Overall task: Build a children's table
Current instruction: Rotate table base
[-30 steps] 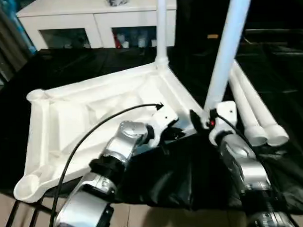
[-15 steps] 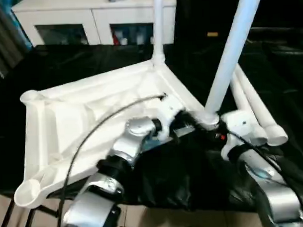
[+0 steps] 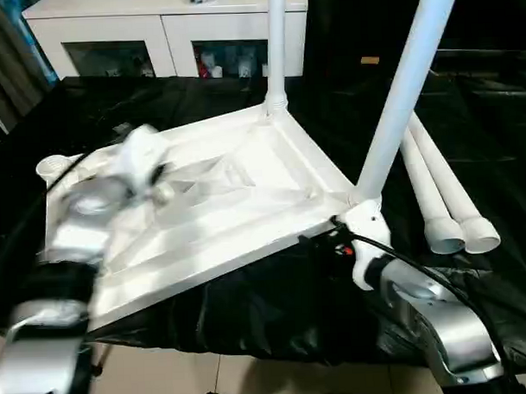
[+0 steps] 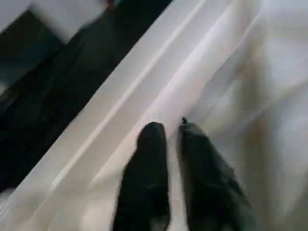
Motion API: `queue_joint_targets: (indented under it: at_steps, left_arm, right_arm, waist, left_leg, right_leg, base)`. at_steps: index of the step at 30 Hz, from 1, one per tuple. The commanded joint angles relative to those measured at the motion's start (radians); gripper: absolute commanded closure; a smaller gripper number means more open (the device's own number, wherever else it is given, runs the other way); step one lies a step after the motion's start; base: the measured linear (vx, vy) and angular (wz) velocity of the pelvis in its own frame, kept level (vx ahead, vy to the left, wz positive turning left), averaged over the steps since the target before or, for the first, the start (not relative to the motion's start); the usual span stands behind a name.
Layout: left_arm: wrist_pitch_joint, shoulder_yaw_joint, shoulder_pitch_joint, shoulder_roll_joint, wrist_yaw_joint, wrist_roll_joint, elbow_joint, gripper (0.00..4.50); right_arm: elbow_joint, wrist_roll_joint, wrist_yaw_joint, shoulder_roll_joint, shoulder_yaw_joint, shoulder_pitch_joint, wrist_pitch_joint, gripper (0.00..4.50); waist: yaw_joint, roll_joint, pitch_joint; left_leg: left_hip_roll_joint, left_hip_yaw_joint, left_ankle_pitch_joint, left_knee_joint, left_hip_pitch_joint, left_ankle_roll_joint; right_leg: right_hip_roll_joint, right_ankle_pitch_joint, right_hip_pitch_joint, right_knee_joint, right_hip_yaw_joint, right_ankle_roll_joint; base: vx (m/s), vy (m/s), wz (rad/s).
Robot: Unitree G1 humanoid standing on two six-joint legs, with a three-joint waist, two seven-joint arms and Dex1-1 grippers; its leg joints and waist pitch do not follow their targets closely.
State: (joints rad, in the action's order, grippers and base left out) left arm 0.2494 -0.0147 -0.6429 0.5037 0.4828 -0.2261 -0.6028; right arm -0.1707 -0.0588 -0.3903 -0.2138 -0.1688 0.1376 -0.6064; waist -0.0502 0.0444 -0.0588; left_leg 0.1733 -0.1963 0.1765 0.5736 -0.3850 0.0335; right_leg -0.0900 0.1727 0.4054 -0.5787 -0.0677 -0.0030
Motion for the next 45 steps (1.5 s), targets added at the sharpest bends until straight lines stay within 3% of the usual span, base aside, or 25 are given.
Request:
queue_joint_targets:
  at_steps: [1, 3, 7, 11, 18, 22, 24, 25, 30, 37, 45]
  left_arm:
    - [0.038, -0.004, 0.015, 0.028, -0.028, -0.024, 0.018, 4.22]
    - [0.076, 0.011, 0.036, 0.055, -0.024, -0.026, 0.021, 4.47]
    - [0.110, 0.036, 0.056, 0.061, 0.012, -0.037, 0.014, 4.47]
    - [0.149, 0.092, 0.078, 0.060, 0.068, -0.060, -0.011, 4.50]
    - [0.197, 0.182, 0.117, 0.082, 0.219, -0.064, 0.000, 4.50]
    - [0.219, 0.220, 0.145, 0.091, 0.367, -0.009, 0.081, 4.50]
    - [0.255, 0.226, 0.158, 0.089, 0.442, 0.048, 0.150, 4.50]
    - [0.266, 0.230, 0.166, 0.088, 0.486, 0.083, 0.193, 4.50]
    - [0.320, 0.220, 0.177, 0.065, 0.591, 0.203, 0.331, 4.50]
    - [0.300, 0.239, 0.164, 0.033, 0.638, 0.214, 0.353, 4.50]
    - [0.284, 0.303, 0.129, -0.052, 0.628, 0.224, 0.321, 4.50]
  right_arm:
    - [0.027, 0.002, 0.000, -0.004, -0.013, 0.020, -0.024, 1.07]
    - [0.056, 0.008, 0.001, -0.001, -0.015, 0.044, -0.025, 1.19]
    - [0.091, 0.013, -0.008, 0.009, -0.013, 0.077, -0.023, 1.51]
    - [0.134, 0.016, -0.005, 0.008, -0.023, 0.109, -0.018, 1.88]
    - [0.201, 0.015, 0.019, 0.029, 0.001, 0.133, 0.020, 2.38]
    - [0.295, 0.023, 0.044, 0.054, 0.016, 0.170, 0.089, 2.74]
    - [0.332, 0.026, 0.064, 0.063, 0.023, 0.189, 0.130, 2.98]
    - [0.348, 0.025, 0.077, 0.068, 0.033, 0.198, 0.148, 2.98]
    - [0.397, 0.017, 0.089, 0.070, 0.061, 0.213, 0.197, 3.45]
    - [0.545, 0.006, 0.055, 0.107, 0.056, 0.265, 0.289, 4.00]
    - [0.714, -0.002, -0.051, 0.213, -0.005, 0.382, 0.378, 4.48]
  waist:
    - [0.000, 0.002, 0.065]
    - [-0.003, -0.002, 0.064]
    - [-0.002, -0.004, 0.055]
    - [0.000, -0.003, 0.054]
    - [0.012, -0.002, 0.054]
    - [0.016, 0.002, 0.050]
    - [0.015, 0.003, 0.052]
    - [0.014, -0.002, 0.053]
    - [0.009, 0.001, 0.056]
    - [0.020, 0.002, 0.057]
    - [0.039, 0.002, 0.061]
  left_leg:
    - [0.053, 0.027, 0.141, -0.060, 0.026, -0.045]
    - [0.052, 0.028, 0.164, -0.063, 0.027, -0.032]
    - [0.053, 0.030, 0.264, -0.070, 0.030, 0.013]
    - [0.051, 0.034, 0.311, -0.072, 0.030, 0.041]
    - [0.050, 0.035, 0.310, -0.073, 0.027, 0.039]
    - [0.053, 0.037, 0.364, -0.075, 0.035, 0.055]
    - [0.053, 0.035, 0.354, -0.074, 0.036, 0.055]
    - [0.053, 0.033, 0.340, -0.074, 0.035, 0.052]
    - [0.051, 0.027, 0.285, -0.071, 0.032, 0.036]
    - [0.048, 0.028, 0.277, -0.068, 0.025, 0.025]
    - [0.047, 0.026, 0.246, -0.062, 0.025, 0.002]
  right_leg:
    - [-0.051, 0.068, -0.045, 0.040, 0.044, -0.222]
    - [-0.055, 0.102, -0.044, 0.041, 0.045, -0.219]
    - [-0.057, 0.229, -0.037, 0.055, 0.050, -0.189]
    - [-0.056, 0.266, -0.033, 0.057, 0.053, -0.170]
    - [-0.058, 0.239, -0.036, 0.055, 0.053, -0.187]
    - [-0.063, 0.310, -0.031, 0.061, 0.055, -0.195]
    - [-0.063, 0.290, -0.030, 0.059, 0.056, -0.203]
    - [-0.062, 0.272, -0.032, 0.058, 0.056, -0.211]
    - [-0.057, 0.196, -0.037, 0.048, 0.055, -0.233]
    - [-0.058, 0.205, -0.045, 0.049, 0.053, -0.234]
    - [-0.053, 0.152, -0.049, 0.043, 0.050, -0.274]
  base:
    - [0.000, 0.000, 0.00]
    - [0.000, 0.000, 0.00]
    - [0.000, 0.000, 0.00]
    - [0.000, 0.000, 0.00]
    - [0.000, 0.000, 0.00]
    - [0.000, 0.000, 0.00]
    - [0.000, 0.000, 0.00]
    - [0.000, 0.000, 0.00]
    - [0.000, 0.000, 0.00]
    - [0.000, 0.000, 0.00]
    - [0.000, 0.000, 0.00]
